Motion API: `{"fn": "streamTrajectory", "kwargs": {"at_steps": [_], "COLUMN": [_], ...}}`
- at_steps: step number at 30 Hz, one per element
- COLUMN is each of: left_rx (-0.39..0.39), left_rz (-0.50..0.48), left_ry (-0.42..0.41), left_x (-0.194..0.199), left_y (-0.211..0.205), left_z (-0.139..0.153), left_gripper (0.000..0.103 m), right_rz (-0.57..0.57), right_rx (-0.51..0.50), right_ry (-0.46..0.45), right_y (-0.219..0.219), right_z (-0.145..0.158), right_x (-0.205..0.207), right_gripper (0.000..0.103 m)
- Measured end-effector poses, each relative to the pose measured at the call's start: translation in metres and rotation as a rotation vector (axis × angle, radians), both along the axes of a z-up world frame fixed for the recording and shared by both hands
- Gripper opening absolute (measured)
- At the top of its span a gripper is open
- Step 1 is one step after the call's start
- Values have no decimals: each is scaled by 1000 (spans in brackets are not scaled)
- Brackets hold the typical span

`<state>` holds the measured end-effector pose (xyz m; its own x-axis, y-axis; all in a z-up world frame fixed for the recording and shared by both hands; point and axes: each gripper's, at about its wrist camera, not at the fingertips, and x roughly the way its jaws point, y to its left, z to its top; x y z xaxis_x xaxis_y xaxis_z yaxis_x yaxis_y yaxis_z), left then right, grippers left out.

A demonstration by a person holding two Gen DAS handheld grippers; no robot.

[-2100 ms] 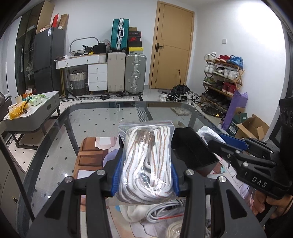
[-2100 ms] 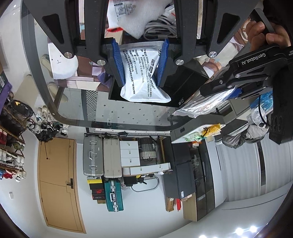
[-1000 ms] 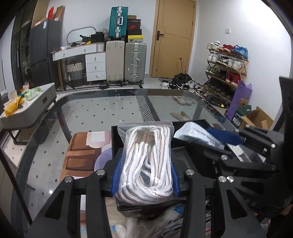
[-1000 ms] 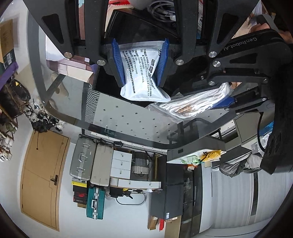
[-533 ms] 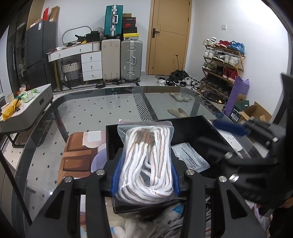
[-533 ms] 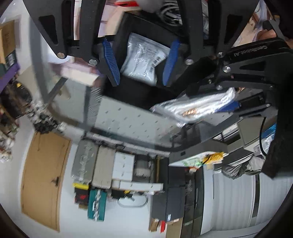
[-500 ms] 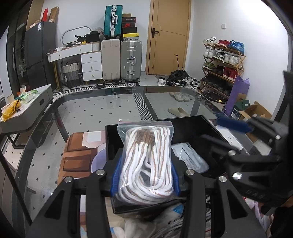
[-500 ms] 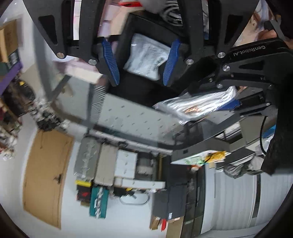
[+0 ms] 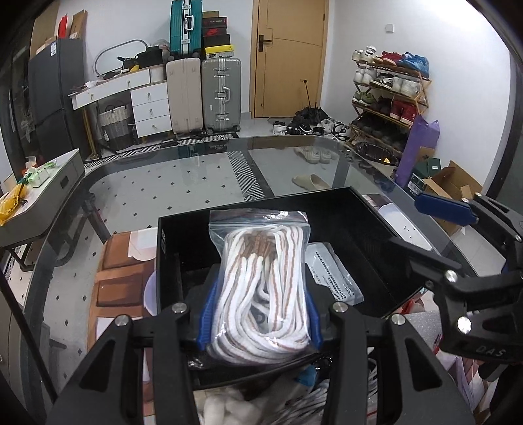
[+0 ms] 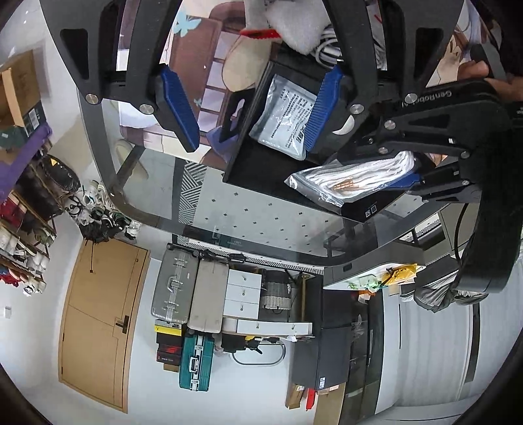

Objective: Organize soft objects
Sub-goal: 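Carry the rope bag with the left tool while the right tool carries the packet into the black box, then open both tools to release the rope bag and packet into the box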

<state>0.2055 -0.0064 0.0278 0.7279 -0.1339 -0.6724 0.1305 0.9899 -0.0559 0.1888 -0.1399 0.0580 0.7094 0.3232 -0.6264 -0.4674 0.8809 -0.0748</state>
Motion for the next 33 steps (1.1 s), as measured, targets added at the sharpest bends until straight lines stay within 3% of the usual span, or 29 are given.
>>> {"fn": "streamTrajectory", "kwargs": {"at_steps": [3, 6, 8, 12, 15, 19, 28, 33], "left_rx": [0, -20, -17, -36, -72, -117, -65, -43], "left_rz": [9, 2, 11, 43, 75, 101, 166, 171], "left_ry": [9, 6, -17, -74, -105, -110, -118, -113], "left_x": [0, -2, -10, -30, -47, -63, -92, -104], "left_y": [-3, -4, -2, 7, 22, 39, 49, 46], "left_z": [1, 4, 9, 23, 31, 34, 28, 25], "left_gripper": [50, 71, 91, 102, 103, 103, 103, 103], "right_rz": [0, -8, -30, -72, -89, -101, -84, -93], "right_rx": [13, 15, 12, 32, 57, 81, 125, 107], "right_ry": [1, -3, -15, -21, -18, -15, 10, 60], "right_y": [-5, -8, -13, -25, -34, -42, -45, -42], "right_z": [1, 1, 2, 7, 11, 15, 15, 9], "right_x": [0, -5, -10, -21, -32, -49, -81, -79], "right_gripper": [76, 80, 84, 92, 101, 102, 102, 102]}}
